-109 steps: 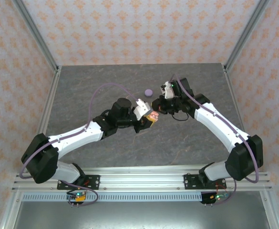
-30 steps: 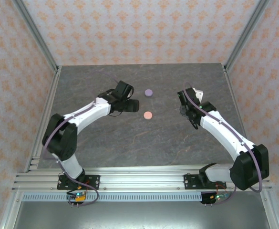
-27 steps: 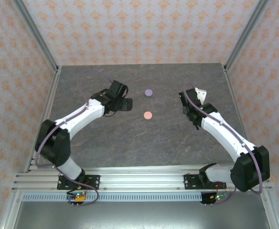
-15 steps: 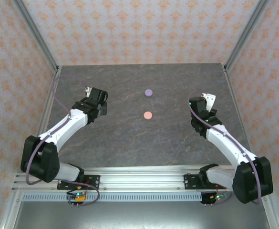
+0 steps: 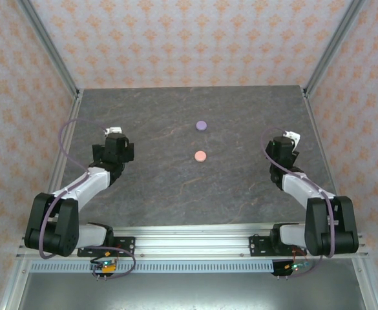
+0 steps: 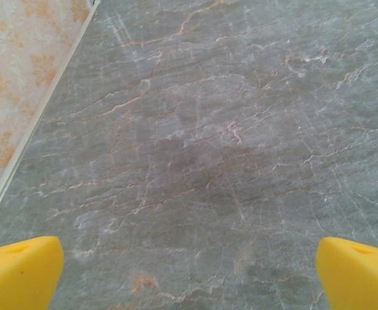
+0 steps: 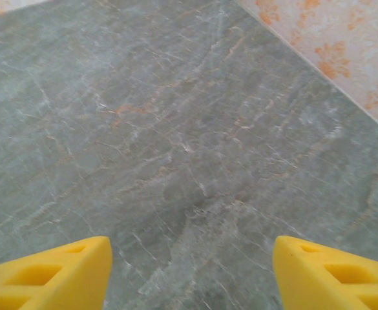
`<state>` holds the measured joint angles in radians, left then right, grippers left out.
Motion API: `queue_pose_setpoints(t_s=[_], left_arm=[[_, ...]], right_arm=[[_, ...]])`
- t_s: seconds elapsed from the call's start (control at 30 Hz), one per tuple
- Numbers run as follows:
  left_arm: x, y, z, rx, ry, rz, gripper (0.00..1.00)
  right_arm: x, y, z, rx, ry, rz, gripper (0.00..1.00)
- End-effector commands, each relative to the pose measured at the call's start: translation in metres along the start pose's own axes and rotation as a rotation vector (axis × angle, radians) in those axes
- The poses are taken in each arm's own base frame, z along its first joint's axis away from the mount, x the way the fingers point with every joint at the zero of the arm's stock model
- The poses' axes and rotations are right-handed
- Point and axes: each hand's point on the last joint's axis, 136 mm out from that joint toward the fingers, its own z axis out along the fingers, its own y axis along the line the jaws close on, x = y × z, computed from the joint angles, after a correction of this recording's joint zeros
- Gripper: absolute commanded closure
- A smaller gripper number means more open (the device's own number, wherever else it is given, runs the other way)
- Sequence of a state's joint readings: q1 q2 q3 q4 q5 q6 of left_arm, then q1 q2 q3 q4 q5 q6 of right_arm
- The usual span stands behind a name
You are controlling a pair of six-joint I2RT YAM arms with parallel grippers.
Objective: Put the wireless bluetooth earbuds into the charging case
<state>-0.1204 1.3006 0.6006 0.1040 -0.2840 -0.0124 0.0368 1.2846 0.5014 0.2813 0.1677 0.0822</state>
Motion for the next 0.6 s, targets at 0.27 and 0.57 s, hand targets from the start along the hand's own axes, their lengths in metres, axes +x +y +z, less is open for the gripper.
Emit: queue_pose_setpoints(t_s=[0.27,0.57], left_arm=[[-0.023,-0.024,0.013,0.186,-0.235,-0.064,0.00],[-0.009,-0.028,0.025,0.219,-0.244,-0.081,0.00]], right_arm=[[-0.016,0.021,0.005,-0.139,-0.168,-0.032,0.30],[-0.003,0.020,0.015,-0.150,-0.192,-0.024,0.27]])
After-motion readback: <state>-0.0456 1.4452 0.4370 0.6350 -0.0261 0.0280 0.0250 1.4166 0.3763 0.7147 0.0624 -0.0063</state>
